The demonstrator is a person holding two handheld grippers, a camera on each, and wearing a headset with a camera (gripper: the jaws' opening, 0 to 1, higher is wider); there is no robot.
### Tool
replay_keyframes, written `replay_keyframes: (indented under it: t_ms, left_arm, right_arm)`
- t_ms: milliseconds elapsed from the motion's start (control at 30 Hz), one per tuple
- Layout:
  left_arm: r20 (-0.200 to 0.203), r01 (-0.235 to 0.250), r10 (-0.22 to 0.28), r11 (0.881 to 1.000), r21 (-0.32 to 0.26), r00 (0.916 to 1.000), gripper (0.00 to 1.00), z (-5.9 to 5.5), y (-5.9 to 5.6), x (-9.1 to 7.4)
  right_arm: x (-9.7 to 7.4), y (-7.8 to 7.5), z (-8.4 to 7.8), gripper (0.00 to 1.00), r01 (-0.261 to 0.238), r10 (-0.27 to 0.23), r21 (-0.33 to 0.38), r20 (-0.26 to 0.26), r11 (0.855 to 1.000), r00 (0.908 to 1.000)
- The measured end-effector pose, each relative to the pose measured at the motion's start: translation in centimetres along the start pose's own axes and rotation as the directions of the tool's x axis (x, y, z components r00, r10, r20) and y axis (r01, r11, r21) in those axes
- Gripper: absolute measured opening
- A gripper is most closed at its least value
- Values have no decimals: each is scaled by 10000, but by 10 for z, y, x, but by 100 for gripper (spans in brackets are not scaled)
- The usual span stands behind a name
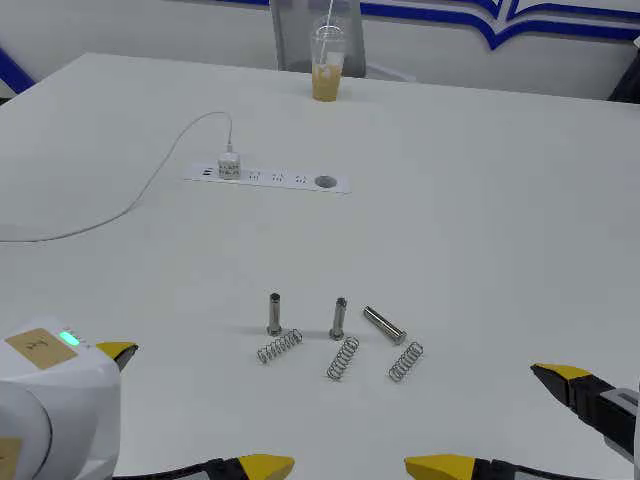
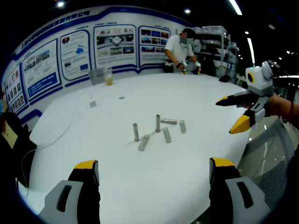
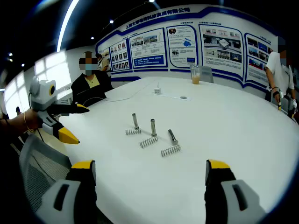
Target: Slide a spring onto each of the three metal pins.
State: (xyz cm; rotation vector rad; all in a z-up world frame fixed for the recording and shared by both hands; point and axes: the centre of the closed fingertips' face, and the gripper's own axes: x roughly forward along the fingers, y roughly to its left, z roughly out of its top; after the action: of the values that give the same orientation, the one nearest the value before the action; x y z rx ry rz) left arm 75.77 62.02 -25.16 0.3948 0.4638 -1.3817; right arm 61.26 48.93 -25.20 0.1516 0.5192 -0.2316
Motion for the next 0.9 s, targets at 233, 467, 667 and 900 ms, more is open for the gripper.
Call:
replay_keyframes:
  t_ms: [233, 467, 667, 900]
  left_arm:
    - [18, -62, 62, 9999, 136, 10000, 100, 1, 0, 0]
    - [-68, -17, 18, 9997, 251, 10000, 100, 0, -1, -1]
    - [-76, 0, 3, 9994, 334, 10000, 100, -1, -1, -1]
    - [-25, 37, -36, 9994, 343, 10000, 99, 1, 0, 0]
  right_arm:
    - [-1, 1, -2, 99, -14, 14, 311, 27, 9995, 10000]
    - [-1, 1, -2, 98, 34, -32, 364, -34, 9993, 10000]
    - [-1, 0, -5, 98, 93, -89, 412, -101, 9991, 9999]
    - [-3, -2, -8, 97, 185, -177, 468, -181, 9987, 9997]
